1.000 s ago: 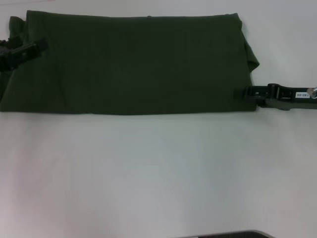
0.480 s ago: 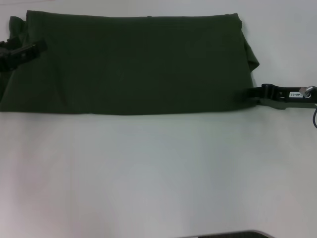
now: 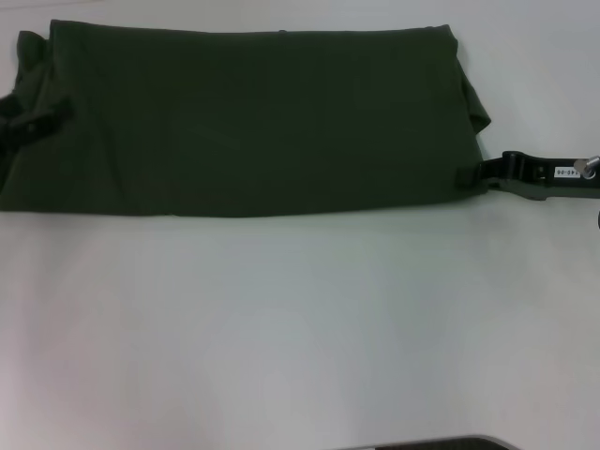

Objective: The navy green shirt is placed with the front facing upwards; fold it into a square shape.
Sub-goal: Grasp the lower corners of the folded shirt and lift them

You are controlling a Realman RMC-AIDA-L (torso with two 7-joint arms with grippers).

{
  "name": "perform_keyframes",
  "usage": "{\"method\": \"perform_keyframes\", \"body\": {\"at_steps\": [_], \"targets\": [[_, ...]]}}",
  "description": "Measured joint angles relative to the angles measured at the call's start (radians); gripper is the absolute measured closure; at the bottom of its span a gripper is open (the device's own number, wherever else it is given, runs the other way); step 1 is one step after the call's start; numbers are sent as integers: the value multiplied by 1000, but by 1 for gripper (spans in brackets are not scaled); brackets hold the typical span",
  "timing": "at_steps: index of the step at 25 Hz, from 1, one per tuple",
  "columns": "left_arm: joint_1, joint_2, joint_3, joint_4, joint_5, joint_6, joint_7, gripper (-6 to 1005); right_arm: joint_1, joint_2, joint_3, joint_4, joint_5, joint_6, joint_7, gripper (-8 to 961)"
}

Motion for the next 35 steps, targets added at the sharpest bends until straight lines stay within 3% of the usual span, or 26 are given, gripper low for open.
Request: {"method": "perform_keyframes", "body": {"at_steps": [3, 15, 35], "targets": [[0, 8, -1, 5, 52, -7, -15, 36, 4, -1, 0, 0, 0, 0, 3, 938], [-10, 26, -7, 15, 235, -43, -62, 35, 14, -2, 0, 0, 0, 3, 8, 938], [-29, 30, 11, -5, 299, -65, -70, 35, 13, -1, 6, 0, 0, 5, 9, 937]]}}
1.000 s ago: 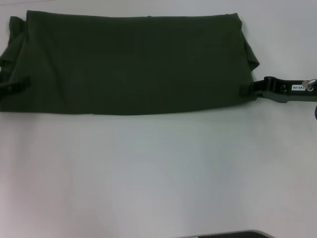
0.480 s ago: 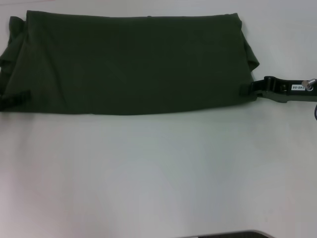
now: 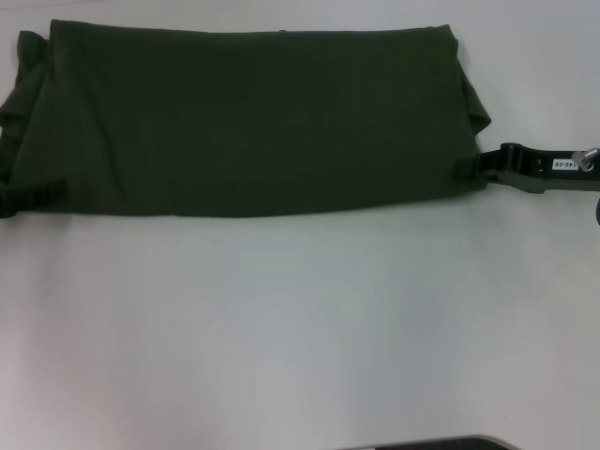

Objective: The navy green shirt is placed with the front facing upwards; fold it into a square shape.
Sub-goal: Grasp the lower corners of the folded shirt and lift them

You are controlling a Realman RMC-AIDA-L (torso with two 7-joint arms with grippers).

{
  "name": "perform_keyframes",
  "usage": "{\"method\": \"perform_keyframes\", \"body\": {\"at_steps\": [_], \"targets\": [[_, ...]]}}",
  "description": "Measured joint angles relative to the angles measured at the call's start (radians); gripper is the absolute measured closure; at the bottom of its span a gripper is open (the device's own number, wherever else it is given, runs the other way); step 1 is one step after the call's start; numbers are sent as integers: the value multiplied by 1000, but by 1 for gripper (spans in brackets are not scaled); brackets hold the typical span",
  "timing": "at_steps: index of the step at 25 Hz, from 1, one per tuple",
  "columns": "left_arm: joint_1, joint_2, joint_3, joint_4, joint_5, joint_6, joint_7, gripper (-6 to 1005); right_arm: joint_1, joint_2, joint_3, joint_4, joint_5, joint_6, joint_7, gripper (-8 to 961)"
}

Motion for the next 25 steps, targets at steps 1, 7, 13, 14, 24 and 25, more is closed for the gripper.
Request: {"method": "perform_keyframes", "body": {"at_steps": [1, 7, 13, 14, 24, 25], "targets": [[0, 0, 3, 0, 1, 1, 0, 35, 0, 0, 0, 0, 0, 0, 0, 937], [-7, 0, 16, 0, 3, 20, -1, 36, 1, -1, 1, 0, 0, 1, 1, 937], [-14, 2, 21, 2, 3, 35, -1, 48, 1, -1, 2, 0, 0, 2, 0, 937], [-14, 2, 22, 2, 3, 34, -1, 59, 1, -1, 3, 0, 0, 3, 0, 937], [-14, 1, 23, 5, 8, -42, -65, 236, 1, -1, 3, -1, 7, 4, -4, 937], [-15, 1, 24, 5, 10, -42, -66, 255, 0, -1, 3, -1, 10, 4, -5, 938]]}}
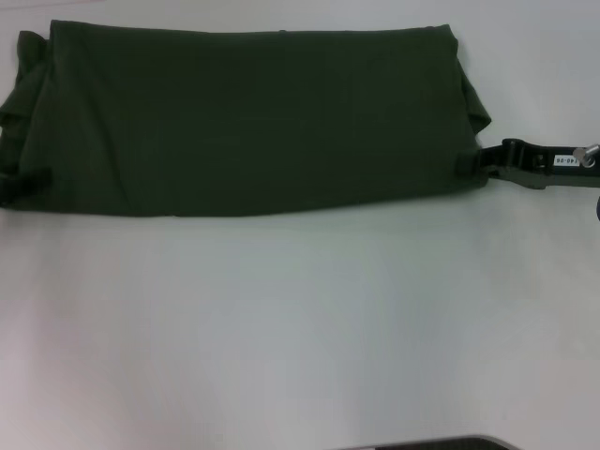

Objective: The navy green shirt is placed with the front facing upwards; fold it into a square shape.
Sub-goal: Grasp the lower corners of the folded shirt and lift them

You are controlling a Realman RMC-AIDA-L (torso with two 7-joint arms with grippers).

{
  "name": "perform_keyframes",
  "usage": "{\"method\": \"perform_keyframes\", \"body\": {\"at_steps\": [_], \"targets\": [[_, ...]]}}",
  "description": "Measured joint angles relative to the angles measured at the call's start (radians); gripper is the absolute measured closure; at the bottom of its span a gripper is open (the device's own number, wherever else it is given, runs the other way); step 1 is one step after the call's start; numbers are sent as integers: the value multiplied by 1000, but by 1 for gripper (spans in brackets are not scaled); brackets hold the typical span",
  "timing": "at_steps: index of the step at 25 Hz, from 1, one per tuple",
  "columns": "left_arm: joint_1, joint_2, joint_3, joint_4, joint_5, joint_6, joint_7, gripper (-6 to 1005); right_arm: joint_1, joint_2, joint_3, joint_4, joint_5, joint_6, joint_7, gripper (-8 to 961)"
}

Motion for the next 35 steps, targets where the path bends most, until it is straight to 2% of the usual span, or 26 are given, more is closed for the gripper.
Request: {"method": "perform_keyframes", "body": {"at_steps": [1, 11, 19, 26, 35], "targets": [[0, 0, 1, 0, 1, 1, -1, 273, 0, 0, 0, 0, 2, 0, -2, 938], [-13, 1, 18, -3, 48, 1, -13, 716, -7, -2, 0, -1, 4, -1, -3, 938], [-13, 2, 19, 0, 51, 7, -14, 1000, -11, -1, 0, -1, 4, -3, -5, 938], [-13, 4, 14, 3, 51, 16, -16, 999, -12, -2, 0, -1, 5, -5, -9, 937], [11, 10, 6, 32, 52, 93, -16, 999, -41, -1, 26, 2, 6, -18, -74, 937]]}}
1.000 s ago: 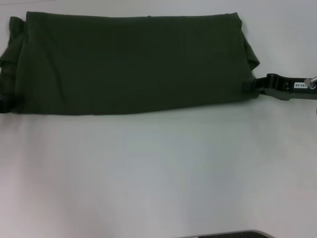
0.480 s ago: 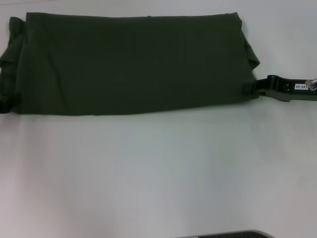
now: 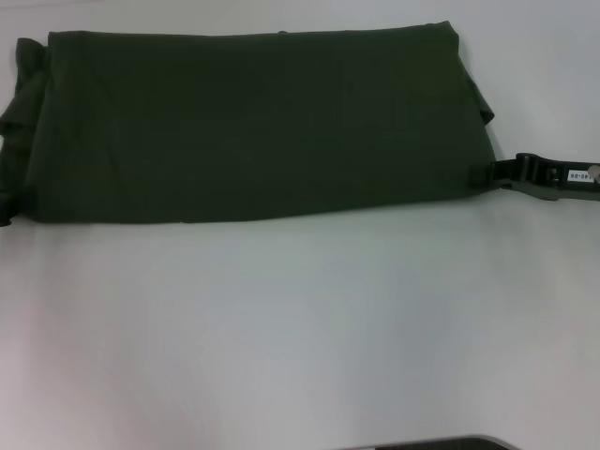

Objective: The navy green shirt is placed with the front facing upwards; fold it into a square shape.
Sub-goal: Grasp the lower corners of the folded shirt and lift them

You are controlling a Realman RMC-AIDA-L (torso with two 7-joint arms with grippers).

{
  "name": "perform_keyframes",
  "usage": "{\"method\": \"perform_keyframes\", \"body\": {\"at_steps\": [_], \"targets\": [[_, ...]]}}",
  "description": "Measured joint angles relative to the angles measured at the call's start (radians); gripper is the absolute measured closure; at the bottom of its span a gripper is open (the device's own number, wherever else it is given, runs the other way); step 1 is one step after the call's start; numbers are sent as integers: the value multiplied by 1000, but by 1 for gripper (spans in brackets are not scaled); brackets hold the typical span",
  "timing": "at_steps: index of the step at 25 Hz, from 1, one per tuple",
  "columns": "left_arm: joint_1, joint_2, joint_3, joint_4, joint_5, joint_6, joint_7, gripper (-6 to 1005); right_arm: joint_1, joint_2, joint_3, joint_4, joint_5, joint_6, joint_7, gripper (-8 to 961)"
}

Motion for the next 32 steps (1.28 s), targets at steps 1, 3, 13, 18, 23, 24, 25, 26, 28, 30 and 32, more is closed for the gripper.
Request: {"method": "perform_keyframes", "body": {"at_steps": [1, 3, 13, 18, 23, 24, 25, 26, 28, 30, 32], "targets": [[1, 0, 0, 1, 0, 3, 0, 1000, -6, 0, 6, 1, 0, -4, -12, 937], [4, 1, 0, 6, 1, 23, 0, 1000, -16, 0, 15, 2, 0, -15, -34, 938], [48, -3, -1, 44, 1, 150, 8, 999, -77, 0, 28, -2, 0, -104, -147, 937], [87, -10, -8, 73, 1, 209, 9, 999, -119, -6, 44, -3, 0, -142, -177, 937], [118, -15, -32, 102, -5, 281, 19, 1000, -160, -11, 87, -3, 0, -192, -222, 937], [122, -16, -40, 106, -5, 299, 25, 1000, -168, -12, 93, -3, 0, -204, -232, 937], [126, -16, -46, 109, -5, 312, 30, 1000, -176, -12, 96, -3, -1, -213, -241, 937], [130, -16, -58, 112, -4, 332, 36, 1000, -184, -13, 100, -3, -1, -222, -251, 937], [138, -16, -73, 115, -2, 359, 47, 1000, -200, -15, 103, -3, -3, -240, -273, 937], [146, -16, -80, 120, -1, 386, 58, 999, -217, -17, 103, -3, -4, -258, -297, 938], [155, -16, -85, 125, -1, 406, 65, 997, -234, -19, 103, -3, -5, -280, -318, 938]]}}
